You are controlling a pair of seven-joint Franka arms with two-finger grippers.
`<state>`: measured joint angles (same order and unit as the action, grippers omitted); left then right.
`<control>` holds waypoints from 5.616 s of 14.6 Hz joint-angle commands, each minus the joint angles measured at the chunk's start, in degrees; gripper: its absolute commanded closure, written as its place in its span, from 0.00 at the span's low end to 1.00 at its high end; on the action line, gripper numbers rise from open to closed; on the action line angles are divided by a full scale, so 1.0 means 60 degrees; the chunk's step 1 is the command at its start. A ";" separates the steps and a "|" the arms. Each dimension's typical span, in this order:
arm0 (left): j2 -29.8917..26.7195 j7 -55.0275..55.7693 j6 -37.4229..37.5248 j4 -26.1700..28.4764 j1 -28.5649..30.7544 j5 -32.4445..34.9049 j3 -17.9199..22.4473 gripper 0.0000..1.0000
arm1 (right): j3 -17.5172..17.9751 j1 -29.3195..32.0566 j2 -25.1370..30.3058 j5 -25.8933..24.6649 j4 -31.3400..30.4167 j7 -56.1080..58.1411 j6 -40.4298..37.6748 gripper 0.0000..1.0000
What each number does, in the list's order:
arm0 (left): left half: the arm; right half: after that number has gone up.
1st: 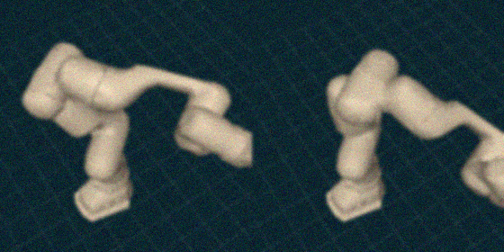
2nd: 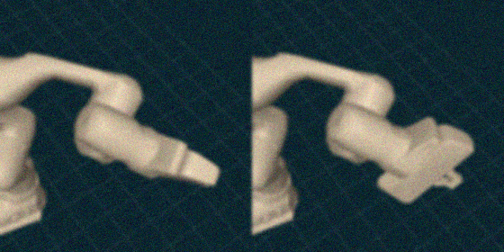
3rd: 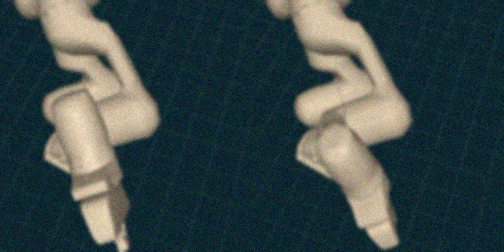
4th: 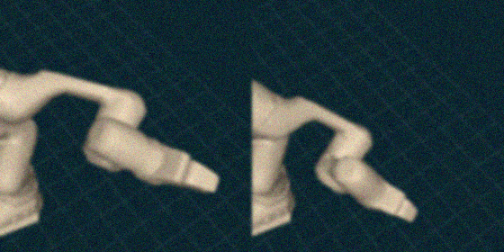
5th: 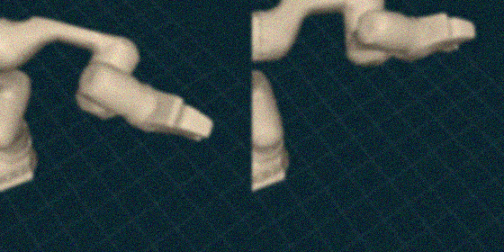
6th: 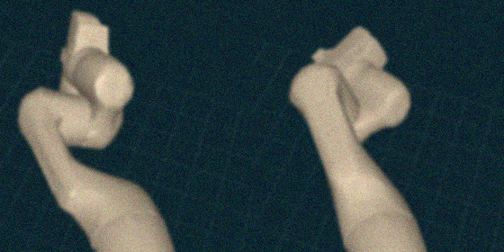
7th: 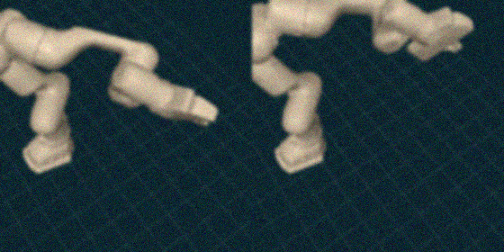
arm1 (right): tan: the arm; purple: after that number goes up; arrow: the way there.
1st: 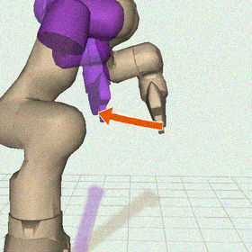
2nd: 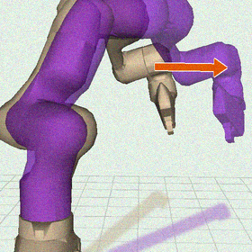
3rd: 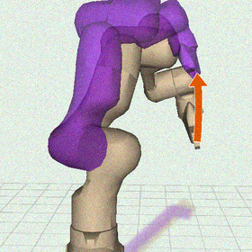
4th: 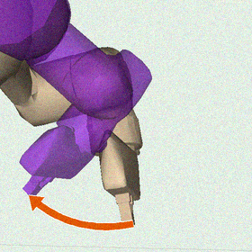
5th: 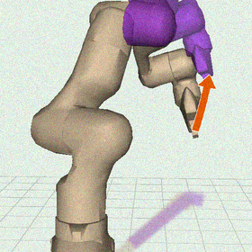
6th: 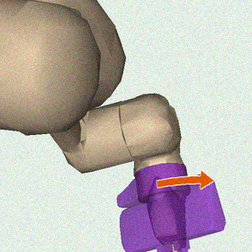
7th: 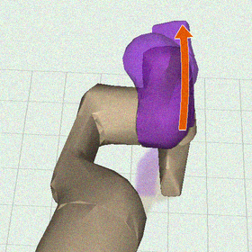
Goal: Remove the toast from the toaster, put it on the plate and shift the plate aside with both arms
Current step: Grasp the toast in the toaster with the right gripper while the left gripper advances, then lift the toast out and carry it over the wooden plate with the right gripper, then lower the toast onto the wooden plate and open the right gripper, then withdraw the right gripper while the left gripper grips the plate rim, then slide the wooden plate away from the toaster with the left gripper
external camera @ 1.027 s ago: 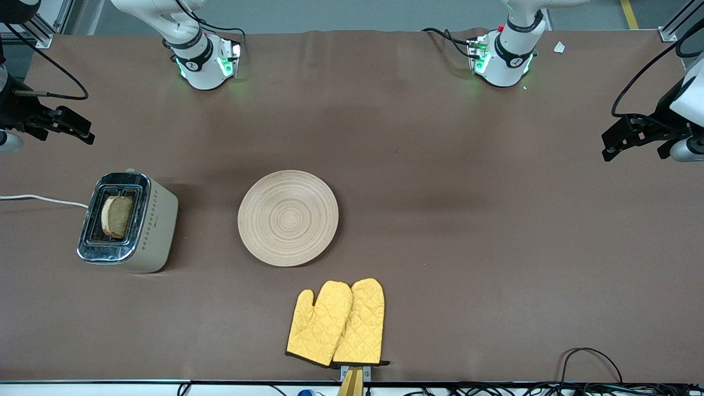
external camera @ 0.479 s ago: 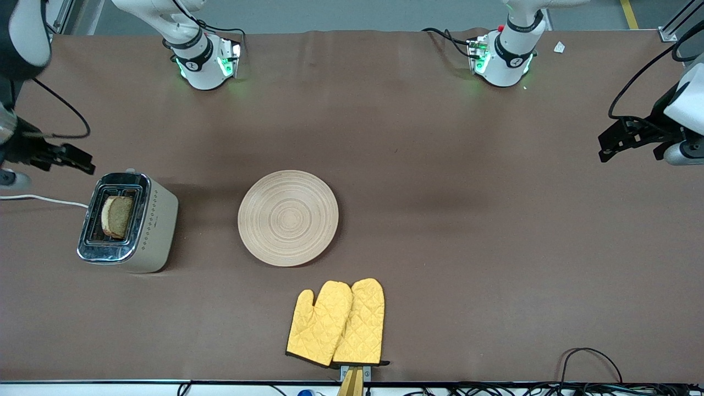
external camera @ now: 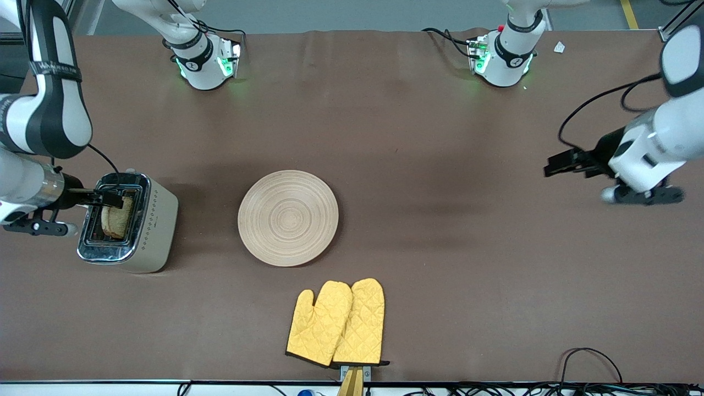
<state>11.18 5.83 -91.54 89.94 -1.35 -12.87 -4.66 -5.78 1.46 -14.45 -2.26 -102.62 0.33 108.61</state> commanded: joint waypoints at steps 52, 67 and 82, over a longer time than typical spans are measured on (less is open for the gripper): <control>0.6486 -0.3579 -0.5895 -0.1059 -0.3567 -0.9441 -0.0879 0.00 | -0.0294 -0.5312 -0.1182 0.3556 -0.1339 -0.3981 0.2877 0.00; 0.7629 -0.3813 -0.8167 -0.2071 -0.5224 -1.0145 -0.0879 0.52 | -0.4499 -0.5034 0.0577 0.2047 0.2279 -0.0512 -0.1724 0.00; 0.5317 -0.4429 -0.6549 -0.0300 -0.3427 -1.0336 -0.0850 1.00 | -0.3950 -0.4527 0.1135 0.1008 0.3979 0.0854 -0.4303 0.00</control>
<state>50.81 -20.26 -138.04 81.38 -28.05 -74.71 -9.35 -34.53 -29.24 -9.01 5.47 -77.78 5.18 83.06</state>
